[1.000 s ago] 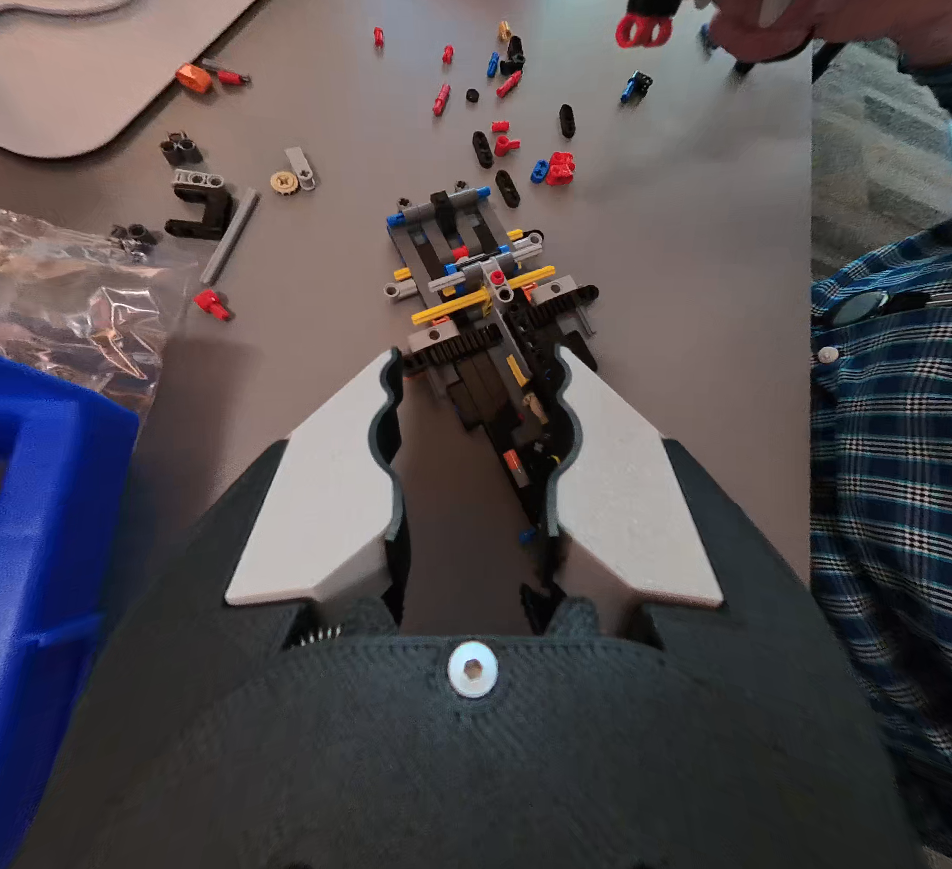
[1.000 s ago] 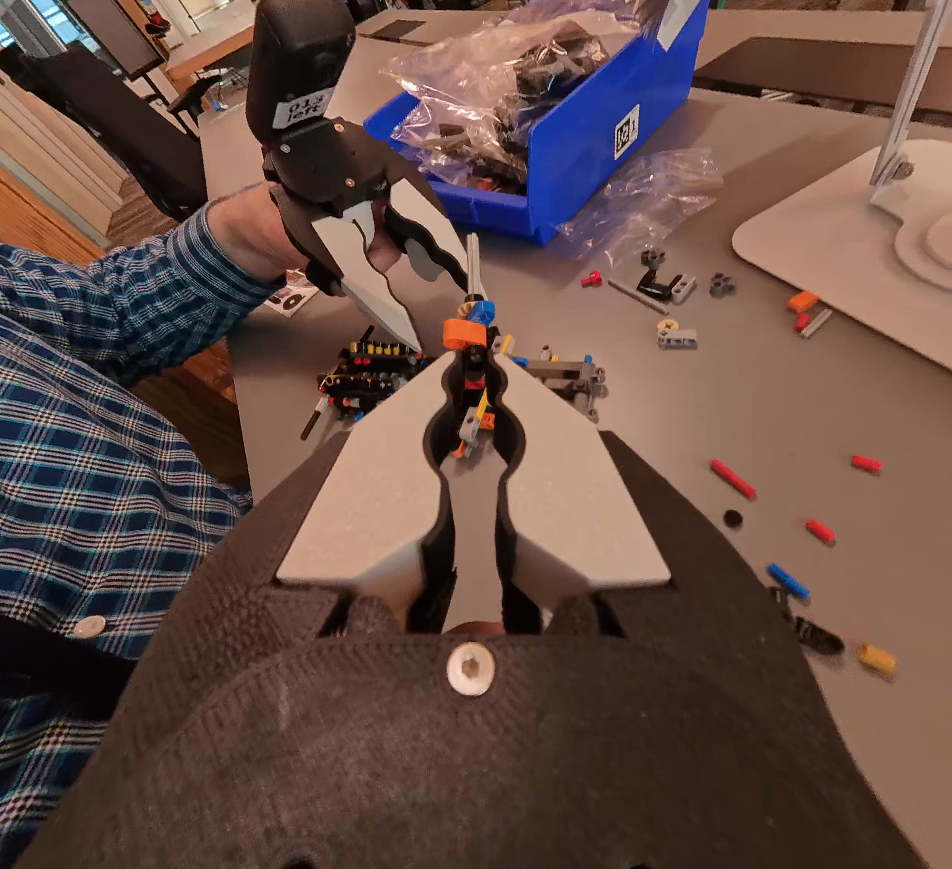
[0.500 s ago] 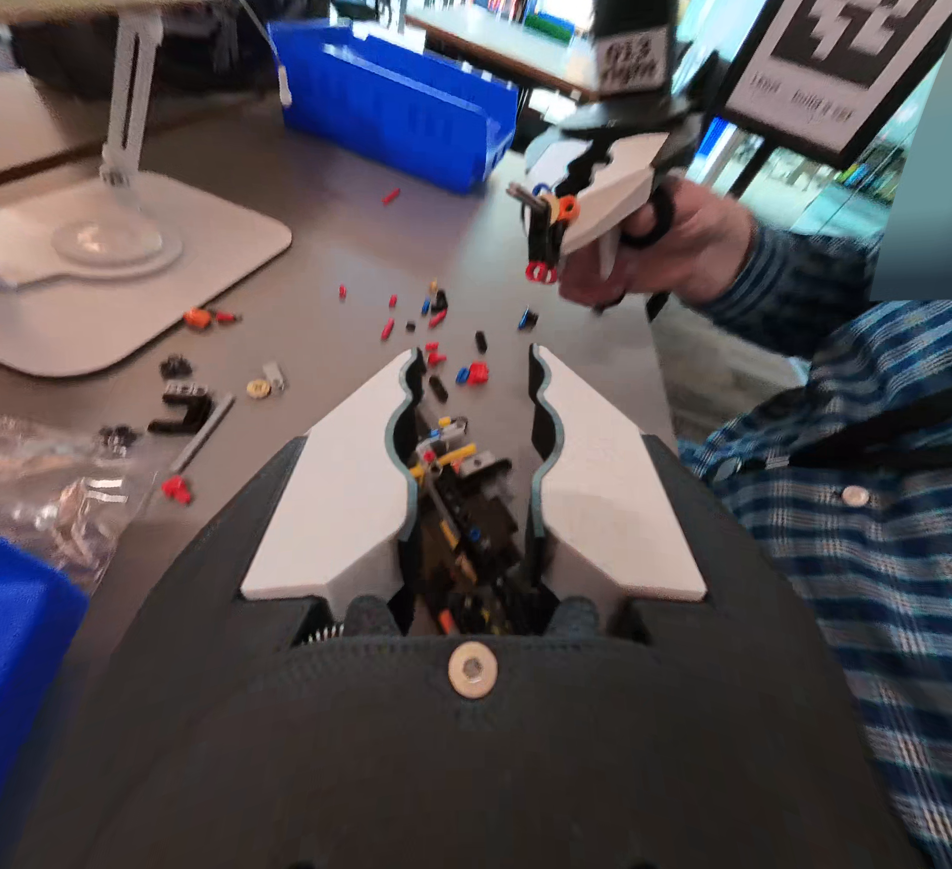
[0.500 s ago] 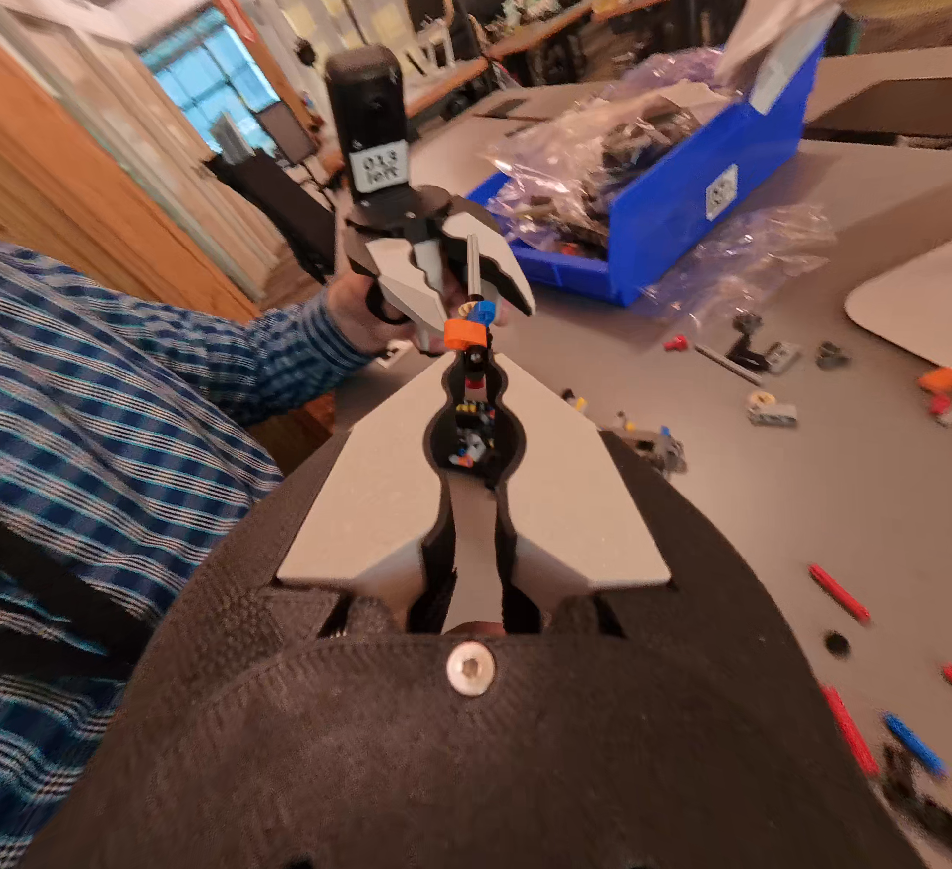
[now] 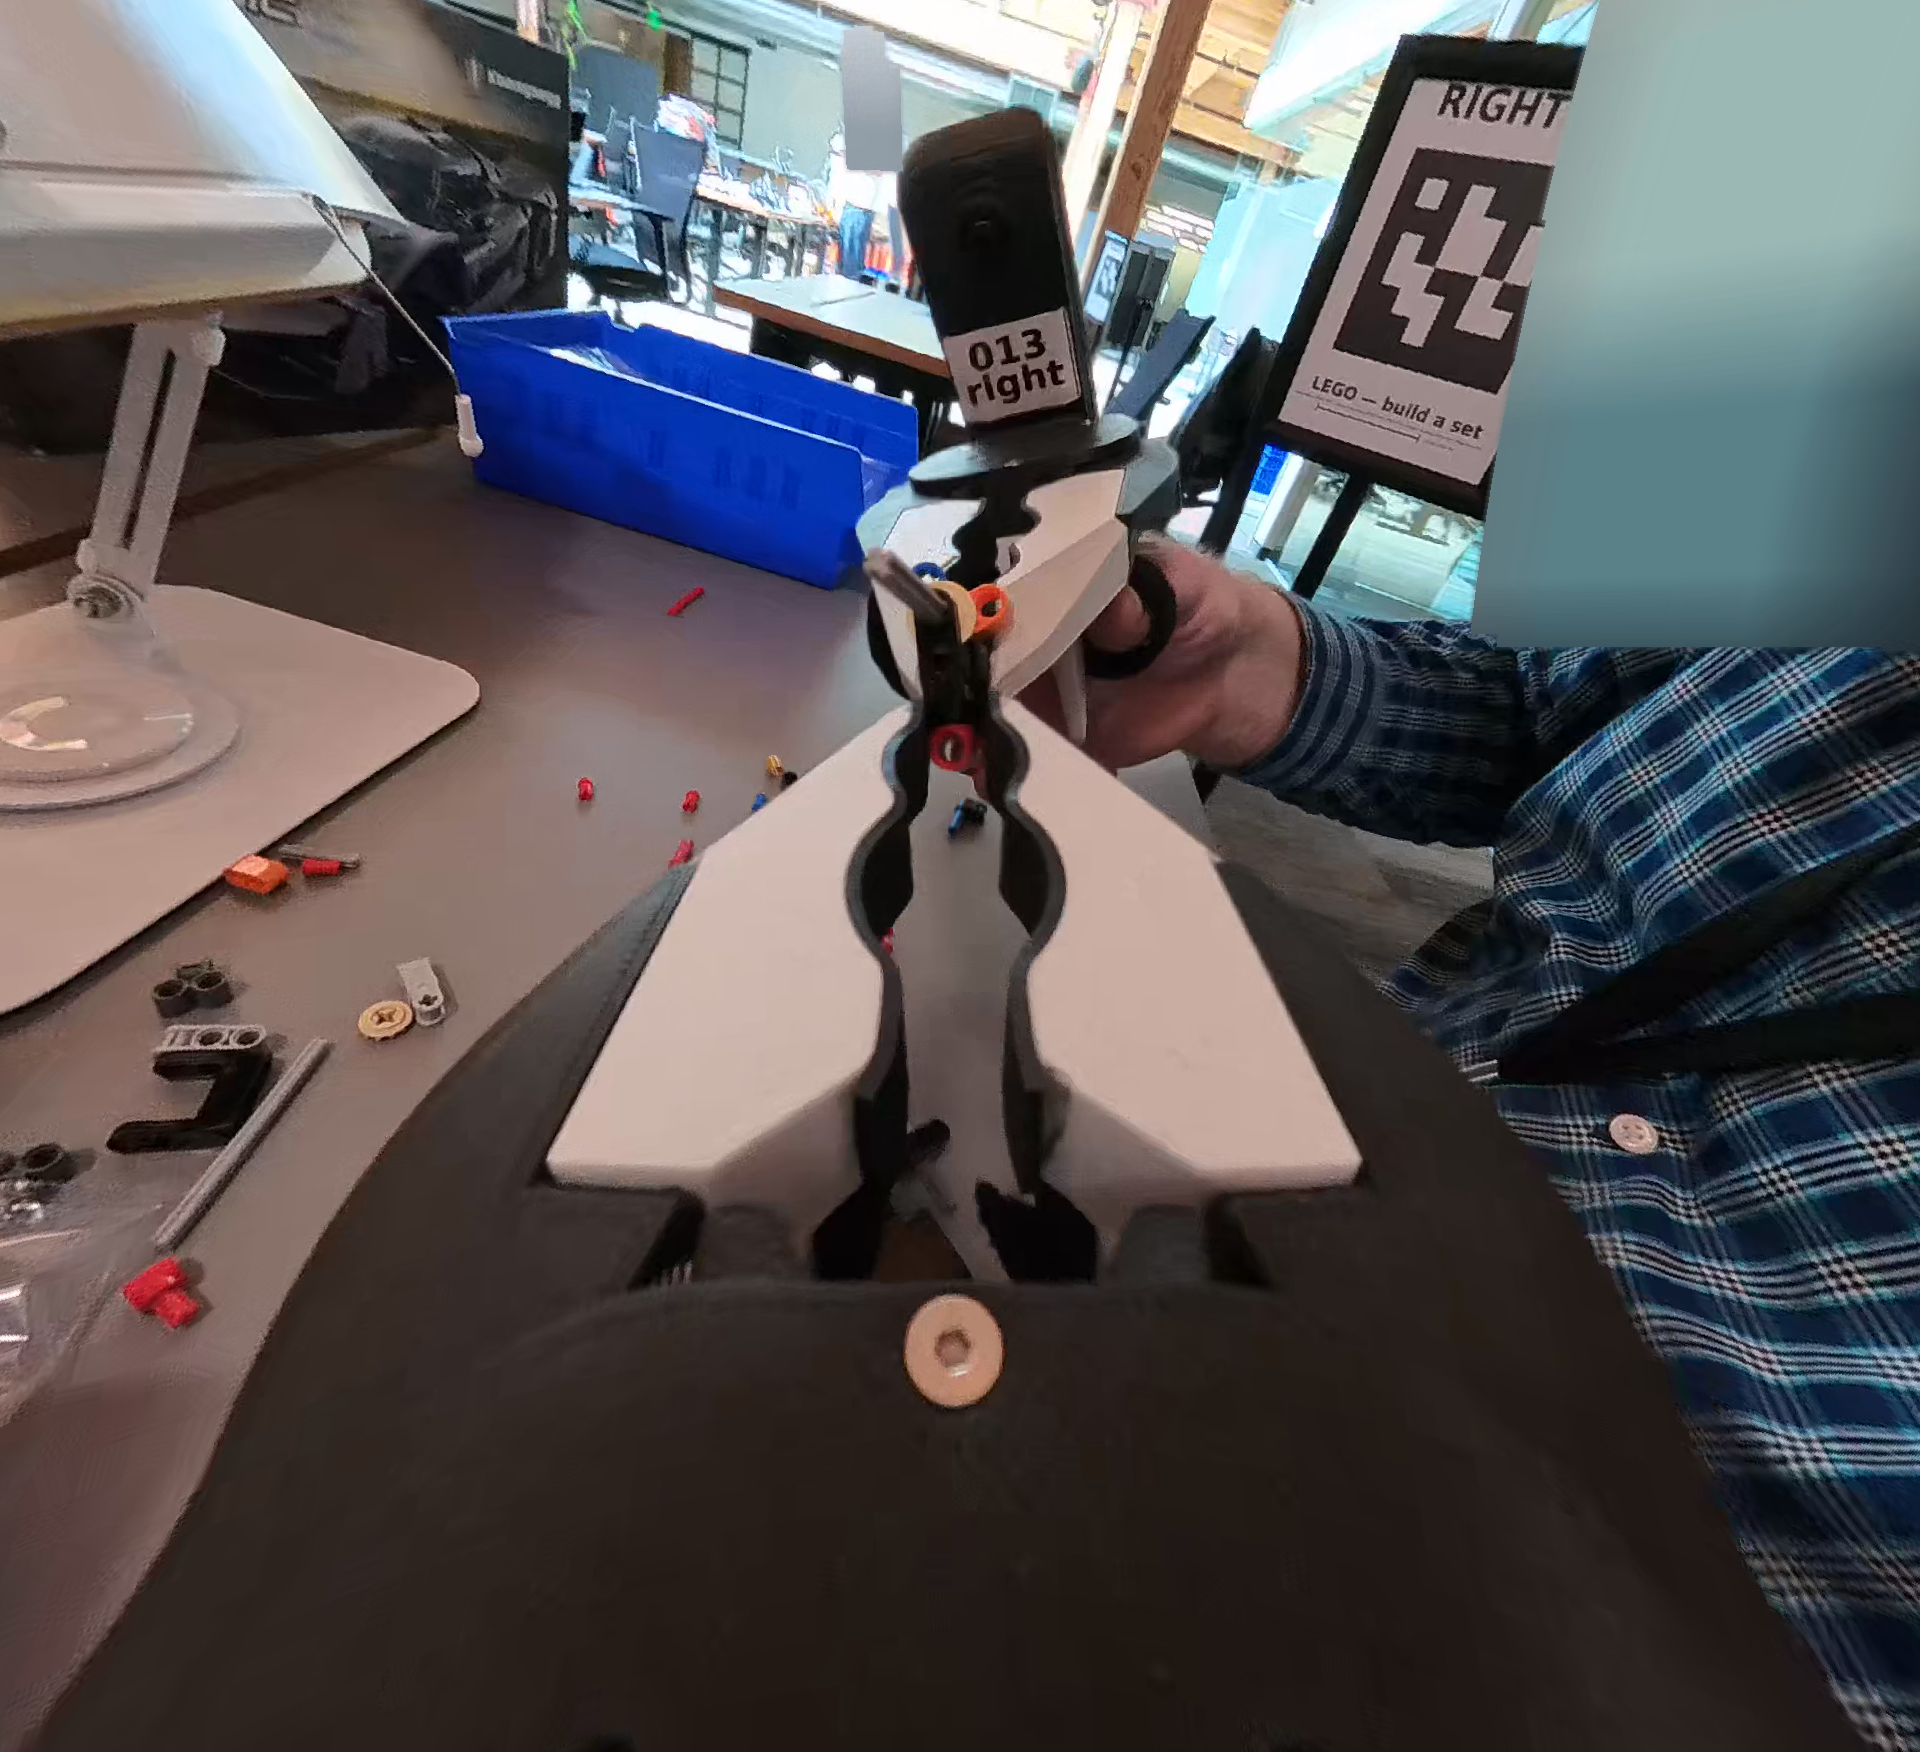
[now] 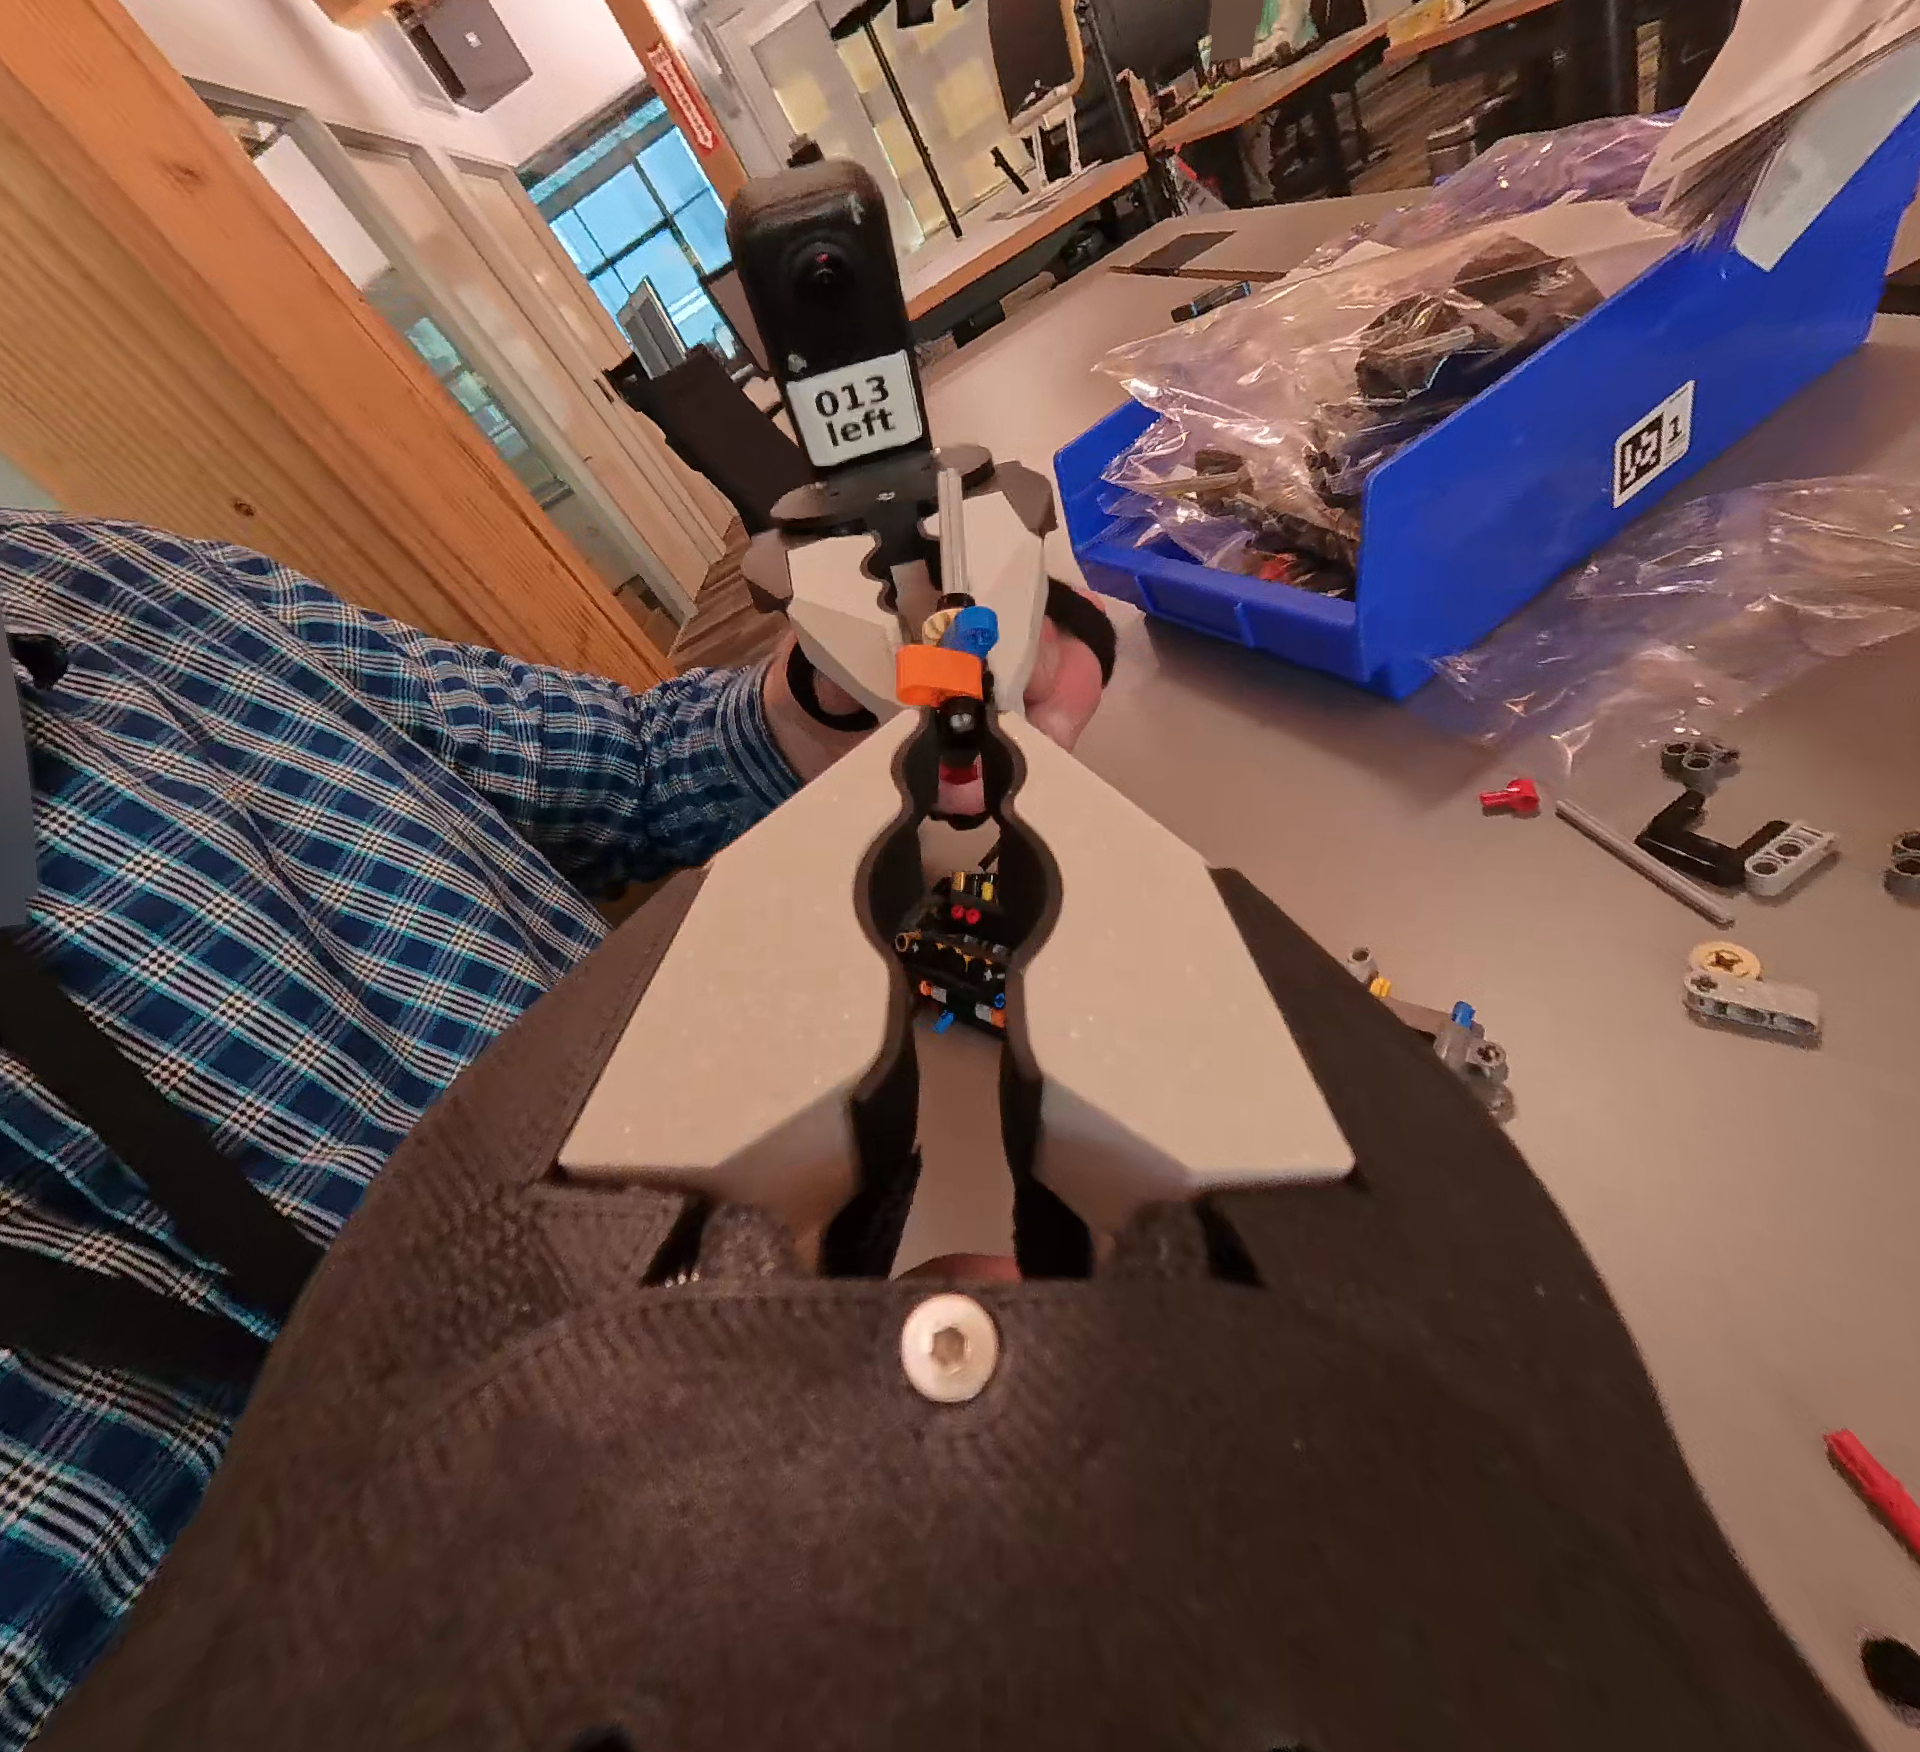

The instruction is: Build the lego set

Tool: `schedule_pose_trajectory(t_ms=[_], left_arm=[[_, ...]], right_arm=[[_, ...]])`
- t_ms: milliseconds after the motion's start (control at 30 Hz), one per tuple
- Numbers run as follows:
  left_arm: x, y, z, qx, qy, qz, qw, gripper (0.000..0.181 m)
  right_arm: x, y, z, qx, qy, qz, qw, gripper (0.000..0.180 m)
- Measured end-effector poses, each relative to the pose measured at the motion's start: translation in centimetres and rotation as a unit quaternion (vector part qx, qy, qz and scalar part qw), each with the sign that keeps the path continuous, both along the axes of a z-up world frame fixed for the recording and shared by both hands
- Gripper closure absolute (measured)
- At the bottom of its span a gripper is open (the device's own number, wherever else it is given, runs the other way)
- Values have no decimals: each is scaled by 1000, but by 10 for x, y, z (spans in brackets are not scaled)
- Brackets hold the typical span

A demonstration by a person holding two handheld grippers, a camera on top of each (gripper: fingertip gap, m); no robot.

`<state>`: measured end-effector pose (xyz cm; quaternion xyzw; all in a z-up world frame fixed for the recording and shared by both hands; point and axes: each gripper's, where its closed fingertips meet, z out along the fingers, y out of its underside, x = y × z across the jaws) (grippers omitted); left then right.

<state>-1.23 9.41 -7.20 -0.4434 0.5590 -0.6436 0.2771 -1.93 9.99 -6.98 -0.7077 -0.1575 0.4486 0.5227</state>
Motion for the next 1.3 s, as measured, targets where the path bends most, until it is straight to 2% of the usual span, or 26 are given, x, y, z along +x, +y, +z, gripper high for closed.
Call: schedule_pose_trajectory(t_ms=[100,167,233,300,367,500,533,667,767,900,1000,1100,1233,1300], left_arm=[[1,4,2,14,-14,22,1000,175],[1,12,5,41,-25,52,997,175],[2,24,4,110,-25,104,988,175],[3,36,3,208,-26,168,963,175],[3,45,1,344,-26,228,910,175],[7,46,9,603,-49,296,739,176],[8,44,11,635,-55,298,711,176],[11,41,19,719,-78,303,621,176],[14,44,14,761,-75,287,577,176],[17,40,6,794,-84,262,543,176],[18,42,7,799,-84,258,536,176],[18,44,5,800,-85,262,533,176],[18,40,2,791,-86,254,550,170],[18,40,0,776,-76,247,576,154]], right_arm=[[2,6,0,-5,0,-13,1000,172],[8,12,-2,-12,-7,-35,999,160],[16,15,-5,-22,-14,-63,998,155],[24,15,-6,-29,-22,-91,995,147],[26,11,2,-23,-26,-108,993,147],[22,11,17,-49,10,-112,992,141],[21,13,17,-61,24,-112,992,139],[23,17,12,-101,91,-111,984,140],[18,17,8,-122,122,-99,980,140],[14,22,2,-134,147,-102,975,149],[13,23,1,-129,164,-103,973,166],[14,26,1,-117,160,-115,973,168],[17,25,-2,-113,144,-114,976,172],[19,24,-4,-110,122,-112,980,176]])
